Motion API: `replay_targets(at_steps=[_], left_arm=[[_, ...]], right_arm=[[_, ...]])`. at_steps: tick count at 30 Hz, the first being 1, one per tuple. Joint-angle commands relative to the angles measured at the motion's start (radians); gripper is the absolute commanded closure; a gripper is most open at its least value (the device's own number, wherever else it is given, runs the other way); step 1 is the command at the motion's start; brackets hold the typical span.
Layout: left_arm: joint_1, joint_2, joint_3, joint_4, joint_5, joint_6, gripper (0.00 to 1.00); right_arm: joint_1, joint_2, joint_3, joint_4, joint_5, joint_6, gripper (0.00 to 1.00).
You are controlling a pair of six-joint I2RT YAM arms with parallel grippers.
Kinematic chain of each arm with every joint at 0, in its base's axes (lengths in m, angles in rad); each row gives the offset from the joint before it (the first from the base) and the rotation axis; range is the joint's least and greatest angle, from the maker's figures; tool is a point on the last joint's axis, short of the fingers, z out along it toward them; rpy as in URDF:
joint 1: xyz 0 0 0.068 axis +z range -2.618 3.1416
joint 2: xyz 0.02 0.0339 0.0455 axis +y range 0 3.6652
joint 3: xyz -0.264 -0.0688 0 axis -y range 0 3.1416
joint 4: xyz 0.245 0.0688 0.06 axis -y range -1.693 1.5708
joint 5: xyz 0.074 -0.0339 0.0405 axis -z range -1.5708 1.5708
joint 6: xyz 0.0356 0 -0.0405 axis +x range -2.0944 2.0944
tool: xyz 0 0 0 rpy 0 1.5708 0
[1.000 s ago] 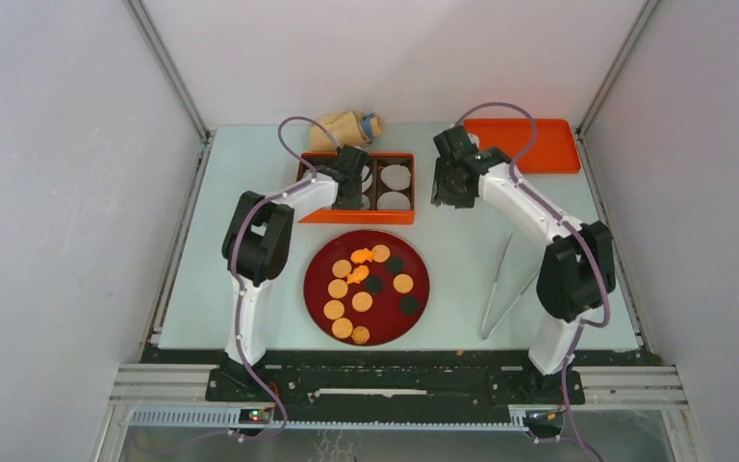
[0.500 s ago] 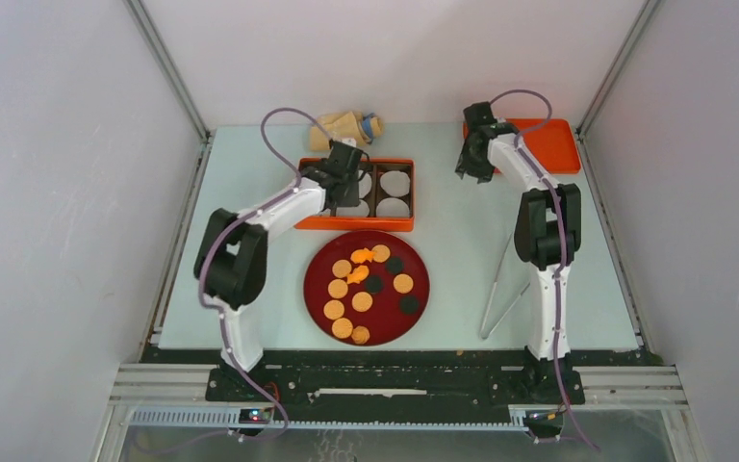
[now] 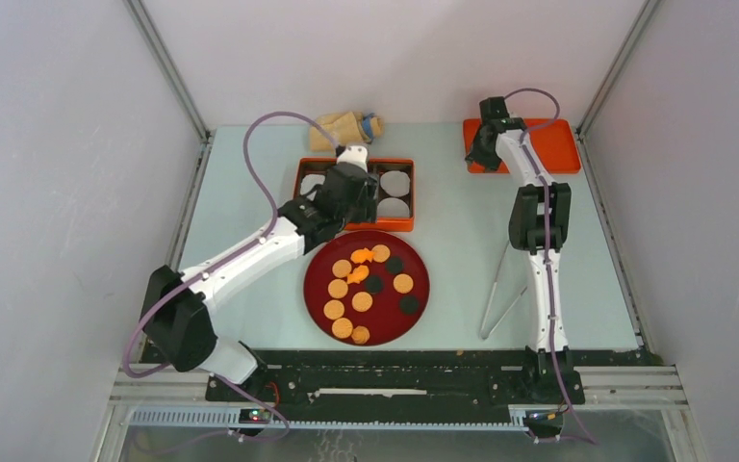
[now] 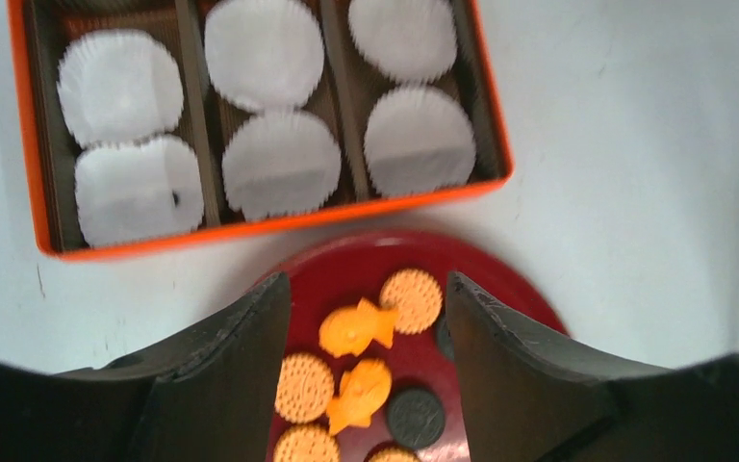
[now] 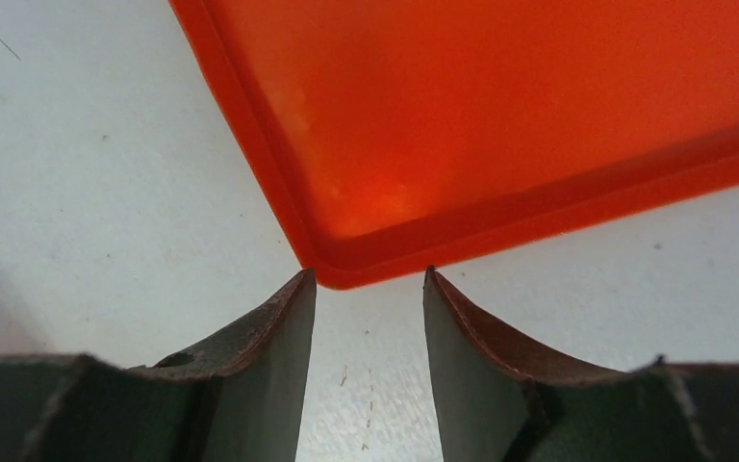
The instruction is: Pack the cookies
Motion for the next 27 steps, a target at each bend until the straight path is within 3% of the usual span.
replay_targets(at_steps=[1, 7, 19, 22, 27], left_arm=[[-0.026, -0.069, -0.098, -0.024, -0.049, 0.001, 0.34], [-0.027, -0.087, -0.131, -0.042, -0.075, -0.016, 0.32], [-0.027, -0.086, -0.103, -0.063, -0.069, -0.001, 0.33], [-0.028, -0.115, -0.119, -0.062, -0.065, 0.004, 0.33], [-0.027, -0.163, -0.141, -0.058, -0.057, 0.007, 0.33]], right_arm=[[-0.02, 0.042, 0.069, 0.009, -0.089, 0.026, 0.47], [-0.02, 0.033, 0.03, -0.013, -0.175, 0.017, 0.48], [0.099, -0.22, -0.434, 0.09, -0.236, -0.021, 0.47], [0.085, -0.254, -0.384, 0.073, -0.163, -0.018, 0.47], [0.03, -0.159, -0.112, -0.044, -0.032, -0.01, 0.49]])
